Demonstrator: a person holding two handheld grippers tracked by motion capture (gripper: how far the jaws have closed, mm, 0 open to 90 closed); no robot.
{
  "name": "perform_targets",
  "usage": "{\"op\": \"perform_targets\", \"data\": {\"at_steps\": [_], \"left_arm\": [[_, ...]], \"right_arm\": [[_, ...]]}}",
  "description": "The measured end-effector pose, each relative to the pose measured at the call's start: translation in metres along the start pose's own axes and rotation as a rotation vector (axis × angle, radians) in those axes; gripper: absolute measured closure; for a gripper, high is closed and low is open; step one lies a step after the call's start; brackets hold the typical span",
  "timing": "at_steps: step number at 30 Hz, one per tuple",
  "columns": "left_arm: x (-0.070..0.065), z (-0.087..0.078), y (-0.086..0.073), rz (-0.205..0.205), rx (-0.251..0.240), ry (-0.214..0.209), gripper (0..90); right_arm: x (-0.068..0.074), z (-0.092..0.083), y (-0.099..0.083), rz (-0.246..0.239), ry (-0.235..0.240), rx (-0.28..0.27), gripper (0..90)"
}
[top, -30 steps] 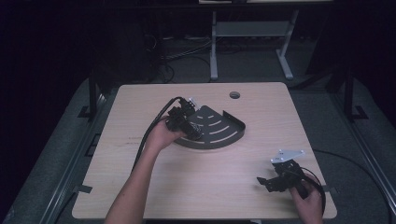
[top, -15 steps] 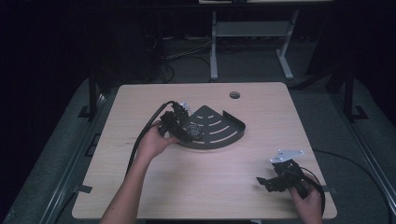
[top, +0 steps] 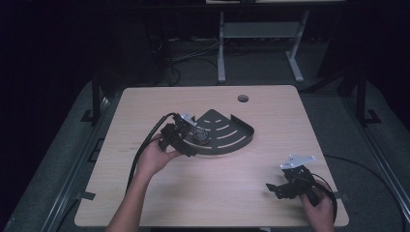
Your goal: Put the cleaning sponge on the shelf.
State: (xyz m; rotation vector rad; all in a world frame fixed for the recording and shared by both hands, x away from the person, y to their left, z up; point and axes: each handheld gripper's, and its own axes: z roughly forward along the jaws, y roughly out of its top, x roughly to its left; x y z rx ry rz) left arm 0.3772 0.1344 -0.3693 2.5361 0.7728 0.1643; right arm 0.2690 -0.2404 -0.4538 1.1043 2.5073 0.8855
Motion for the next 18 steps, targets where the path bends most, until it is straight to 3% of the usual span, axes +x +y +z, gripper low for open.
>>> {"op": "perform_targets", "data": {"at_steps": [18], "left_arm": [[-0.019, -0.005, -0.028, -0.004, -0.017, -0.007, 21.2]], "right_arm": [[0.001, 0.002, 0.0, -0.008, -0.001, 0.003, 14.1]]}}
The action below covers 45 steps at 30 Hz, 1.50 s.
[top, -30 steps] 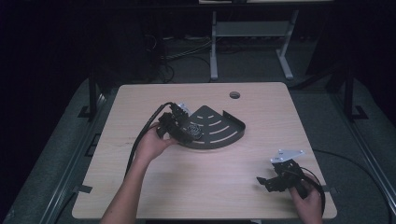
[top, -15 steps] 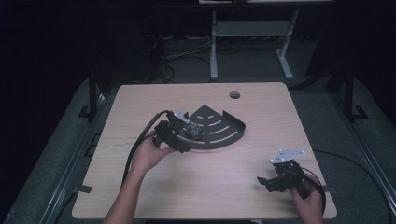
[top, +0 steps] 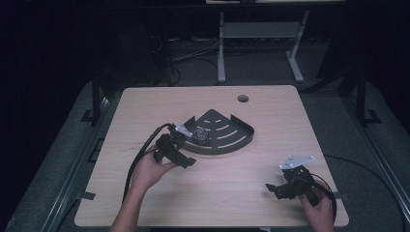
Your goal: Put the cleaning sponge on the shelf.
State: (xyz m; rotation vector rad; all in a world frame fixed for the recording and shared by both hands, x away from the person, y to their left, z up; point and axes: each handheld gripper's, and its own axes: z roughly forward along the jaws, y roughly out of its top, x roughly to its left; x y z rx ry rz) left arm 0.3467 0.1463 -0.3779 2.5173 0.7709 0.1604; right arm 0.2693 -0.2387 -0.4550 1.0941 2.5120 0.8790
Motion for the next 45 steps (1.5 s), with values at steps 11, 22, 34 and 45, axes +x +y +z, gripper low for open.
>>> {"op": "perform_targets", "data": {"at_steps": [11, 22, 34, 45], "left_arm": [[-0.01, -0.004, -0.02, -0.017, -0.01, 0.008, 21.2], [-0.015, -0.007, -0.034, -0.026, -0.004, 0.007, 21.6], [-0.023, -0.008, -0.052, -0.032, 0.006, 0.016, 21.6], [-0.023, -0.013, -0.072, -0.066, -0.011, 0.025, 21.5]], "right_arm": [[0.001, 0.0, 0.0, 0.006, -0.001, 0.006, 14.0], [0.002, 0.001, 0.001, -0.001, -0.006, 0.013, 14.1], [0.002, 0.001, 0.0, -0.001, -0.008, 0.011, 14.0], [0.003, 0.004, 0.002, 0.001, -0.01, 0.015, 14.1]]}}
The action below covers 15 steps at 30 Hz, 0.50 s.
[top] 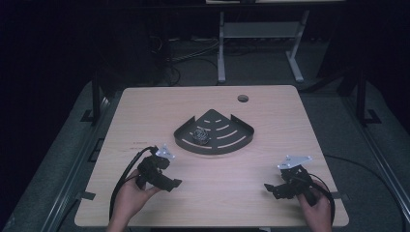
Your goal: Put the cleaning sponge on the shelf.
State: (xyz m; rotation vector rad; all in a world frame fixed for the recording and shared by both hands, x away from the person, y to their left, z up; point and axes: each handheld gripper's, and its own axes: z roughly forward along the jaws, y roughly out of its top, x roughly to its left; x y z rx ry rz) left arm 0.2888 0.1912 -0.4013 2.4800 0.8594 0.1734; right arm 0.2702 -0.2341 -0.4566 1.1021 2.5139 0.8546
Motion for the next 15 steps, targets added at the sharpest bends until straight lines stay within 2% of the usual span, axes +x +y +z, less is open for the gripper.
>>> {"op": "perform_targets", "data": {"at_steps": [15], "left_arm": [[0.002, -0.01, -0.027, -0.032, -0.014, 0.026, 21.6]], "right_arm": [[0.0, 0.0, -0.001, 0.004, -0.002, 0.001, 14.0]]}}
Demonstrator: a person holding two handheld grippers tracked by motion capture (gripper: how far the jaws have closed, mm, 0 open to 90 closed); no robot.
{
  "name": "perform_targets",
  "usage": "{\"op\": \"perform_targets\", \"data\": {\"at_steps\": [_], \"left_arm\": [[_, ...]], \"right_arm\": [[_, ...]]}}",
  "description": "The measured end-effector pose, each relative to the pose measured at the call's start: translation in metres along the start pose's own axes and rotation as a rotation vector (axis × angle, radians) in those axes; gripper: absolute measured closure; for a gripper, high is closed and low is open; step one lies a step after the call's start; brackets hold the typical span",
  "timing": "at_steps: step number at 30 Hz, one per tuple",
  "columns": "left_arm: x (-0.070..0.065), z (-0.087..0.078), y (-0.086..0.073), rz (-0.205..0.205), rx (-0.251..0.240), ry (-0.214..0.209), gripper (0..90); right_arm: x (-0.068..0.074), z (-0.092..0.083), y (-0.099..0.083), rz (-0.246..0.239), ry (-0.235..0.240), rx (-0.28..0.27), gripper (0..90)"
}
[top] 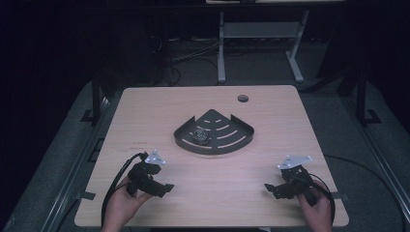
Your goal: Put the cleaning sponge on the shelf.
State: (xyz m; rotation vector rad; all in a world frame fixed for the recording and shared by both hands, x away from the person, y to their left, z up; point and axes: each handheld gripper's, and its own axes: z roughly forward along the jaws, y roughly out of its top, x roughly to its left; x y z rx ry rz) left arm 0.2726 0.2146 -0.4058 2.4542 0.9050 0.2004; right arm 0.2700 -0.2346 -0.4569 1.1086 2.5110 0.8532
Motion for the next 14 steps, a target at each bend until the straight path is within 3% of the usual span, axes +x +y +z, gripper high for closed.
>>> {"op": "perform_targets", "data": {"at_steps": [14], "left_arm": [[0.003, -0.005, -0.032, -0.039, -0.031, 0.01, 21.0]], "right_arm": [[0.0, -0.002, -0.003, 0.008, -0.007, -0.007, 14.1]]}}
